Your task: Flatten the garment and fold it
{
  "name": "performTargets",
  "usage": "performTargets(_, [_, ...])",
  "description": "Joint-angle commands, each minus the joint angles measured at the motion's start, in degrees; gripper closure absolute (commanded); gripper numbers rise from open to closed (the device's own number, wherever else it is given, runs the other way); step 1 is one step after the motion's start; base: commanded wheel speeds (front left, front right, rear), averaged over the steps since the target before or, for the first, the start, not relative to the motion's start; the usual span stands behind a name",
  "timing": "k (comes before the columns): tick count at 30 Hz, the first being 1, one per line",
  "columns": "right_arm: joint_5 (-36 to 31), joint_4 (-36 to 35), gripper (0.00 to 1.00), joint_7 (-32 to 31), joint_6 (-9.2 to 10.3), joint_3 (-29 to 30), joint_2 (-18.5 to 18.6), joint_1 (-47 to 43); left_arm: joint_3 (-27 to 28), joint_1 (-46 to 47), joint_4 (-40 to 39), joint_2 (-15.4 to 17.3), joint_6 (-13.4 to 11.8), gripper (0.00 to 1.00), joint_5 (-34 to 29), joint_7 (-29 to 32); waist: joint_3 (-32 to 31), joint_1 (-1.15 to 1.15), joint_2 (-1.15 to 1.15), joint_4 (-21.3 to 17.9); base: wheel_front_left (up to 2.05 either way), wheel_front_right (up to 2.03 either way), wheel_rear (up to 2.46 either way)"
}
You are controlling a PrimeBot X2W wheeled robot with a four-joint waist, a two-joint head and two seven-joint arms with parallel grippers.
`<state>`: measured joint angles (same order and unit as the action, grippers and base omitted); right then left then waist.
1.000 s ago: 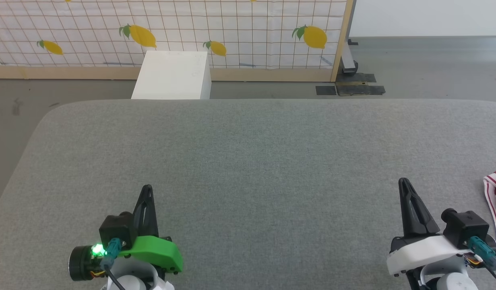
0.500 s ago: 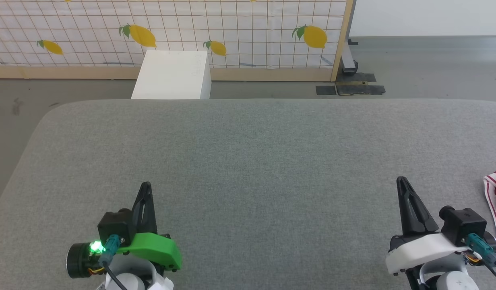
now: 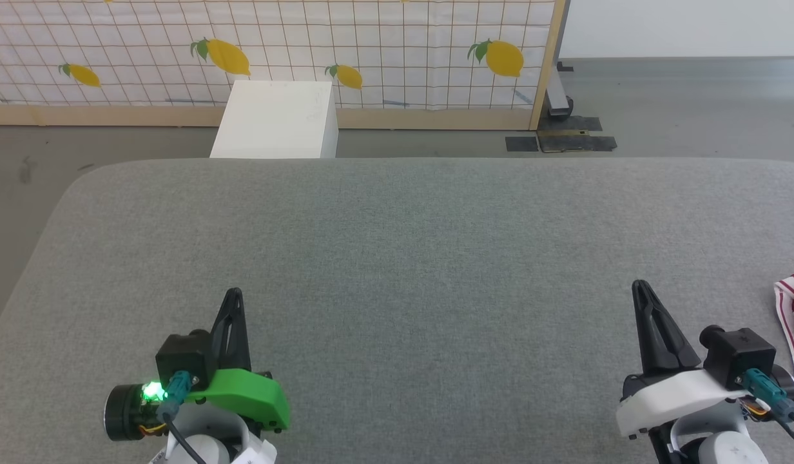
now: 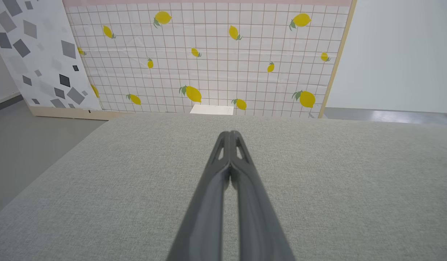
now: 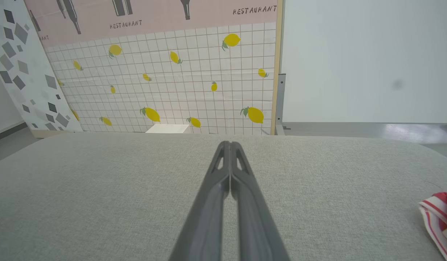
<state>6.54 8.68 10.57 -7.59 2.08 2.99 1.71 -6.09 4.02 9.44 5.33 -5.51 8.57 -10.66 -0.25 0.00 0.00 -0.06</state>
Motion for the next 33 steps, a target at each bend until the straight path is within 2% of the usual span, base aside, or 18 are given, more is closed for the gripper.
performTargets(1, [-0.71, -0.58, 1.00, -0.34, 0.03, -0.14, -0.03, -0.47, 0.35, -1.04, -0.47, -0.24, 0.41, 1.00, -0.57, 0.26, 0.00, 0.00, 0.00, 0.00, 0.00, 0.00, 0.00])
performTargets(33, [-2.75, -3.41, 1.00, -3.92, 0.05, -0.82, -0.06, -0.90, 2.36, -2.08, -3.61, -1.02, 2.19, 1.00, -3.37, 3.90, 0.09, 0.00, 0.00, 0.02, 0.00, 0.00, 0.00])
